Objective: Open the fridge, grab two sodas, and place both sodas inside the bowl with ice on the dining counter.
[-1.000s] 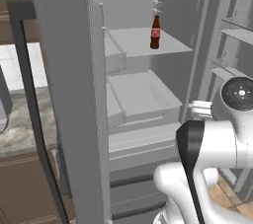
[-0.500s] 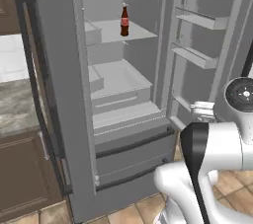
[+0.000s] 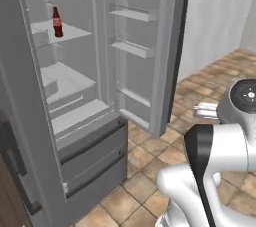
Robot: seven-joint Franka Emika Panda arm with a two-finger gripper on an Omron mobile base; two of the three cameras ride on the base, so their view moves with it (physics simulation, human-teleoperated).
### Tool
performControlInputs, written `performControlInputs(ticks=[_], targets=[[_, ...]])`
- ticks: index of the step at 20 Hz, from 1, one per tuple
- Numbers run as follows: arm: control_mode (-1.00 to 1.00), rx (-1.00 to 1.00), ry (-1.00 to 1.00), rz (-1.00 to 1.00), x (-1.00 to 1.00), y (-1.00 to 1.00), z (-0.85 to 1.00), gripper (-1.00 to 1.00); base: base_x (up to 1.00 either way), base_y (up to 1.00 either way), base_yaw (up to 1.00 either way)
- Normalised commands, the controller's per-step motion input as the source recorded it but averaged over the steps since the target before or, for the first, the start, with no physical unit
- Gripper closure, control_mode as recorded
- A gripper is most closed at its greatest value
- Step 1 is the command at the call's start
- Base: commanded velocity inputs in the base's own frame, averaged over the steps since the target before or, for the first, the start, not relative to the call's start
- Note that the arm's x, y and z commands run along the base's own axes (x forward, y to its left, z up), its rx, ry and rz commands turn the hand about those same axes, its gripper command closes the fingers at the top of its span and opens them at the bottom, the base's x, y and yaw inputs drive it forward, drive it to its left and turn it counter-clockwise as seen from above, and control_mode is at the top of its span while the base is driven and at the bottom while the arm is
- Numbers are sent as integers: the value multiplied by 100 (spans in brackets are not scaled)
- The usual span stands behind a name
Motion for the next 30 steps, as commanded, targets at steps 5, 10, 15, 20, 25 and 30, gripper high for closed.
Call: performControlInputs(ticks=[5,10,15,20,25,30], targets=[[100,0,0,0,0,0,0,100,-22,1,-73],[100,0,0,0,0,0,0,100,-4,0,-75],[100,0,0,0,0,0,0,100,0,0,-75],[100,0,0,0,0,0,0,100,0,0,-75],[100,0,0,0,0,0,0,100,2,1,-68],[100,0,0,0,0,0,0,100,28,16,-58]])
